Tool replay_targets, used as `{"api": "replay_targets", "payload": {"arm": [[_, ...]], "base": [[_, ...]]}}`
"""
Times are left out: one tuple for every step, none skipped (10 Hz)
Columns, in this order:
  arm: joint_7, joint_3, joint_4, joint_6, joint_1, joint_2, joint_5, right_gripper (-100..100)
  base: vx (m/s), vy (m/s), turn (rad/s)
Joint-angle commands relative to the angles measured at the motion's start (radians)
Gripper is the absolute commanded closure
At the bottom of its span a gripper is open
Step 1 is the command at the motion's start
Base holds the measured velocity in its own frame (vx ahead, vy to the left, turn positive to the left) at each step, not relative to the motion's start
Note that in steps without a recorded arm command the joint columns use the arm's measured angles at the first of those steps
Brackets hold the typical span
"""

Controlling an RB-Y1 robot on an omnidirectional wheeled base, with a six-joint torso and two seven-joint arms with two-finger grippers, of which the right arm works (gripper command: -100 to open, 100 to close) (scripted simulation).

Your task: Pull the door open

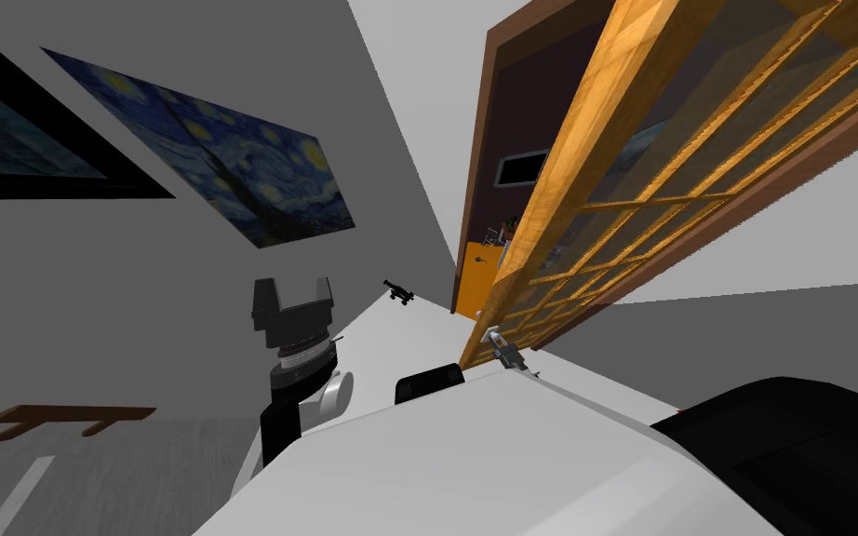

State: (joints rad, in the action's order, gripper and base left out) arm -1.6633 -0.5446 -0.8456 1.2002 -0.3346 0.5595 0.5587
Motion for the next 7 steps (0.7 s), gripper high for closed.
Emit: {"api": "replay_targets", "payload": {"arm": [[-0.013,-0.023,0.022,0.046,-0.014,-0.001,-0.016,100],[-0.017,-0.031,0.025,0.066,-0.026,0.003,-0.022,100],[-0.022,-0.04,0.028,0.086,-0.037,0.007,-0.029,100],[-0.03,-0.054,0.033,0.118,-0.057,0.015,-0.039,100],[-0.033,-0.06,0.035,0.132,-0.065,0.018,-0.043,100],[-0.035,-0.065,0.037,0.143,-0.071,0.021,-0.047,100],[-0.038,-0.07,0.039,0.156,-0.079,0.023,-0.051,100]], "base": [[-0.029,-0.04,0.028],[-0.03,-0.045,0.036],[-0.041,-0.051,0.037],[-0.096,-0.079,0.078],[-0.111,-0.081,0.06],[-0.113,-0.03,0.096],[-0.129,-0.032,0.084]]}}
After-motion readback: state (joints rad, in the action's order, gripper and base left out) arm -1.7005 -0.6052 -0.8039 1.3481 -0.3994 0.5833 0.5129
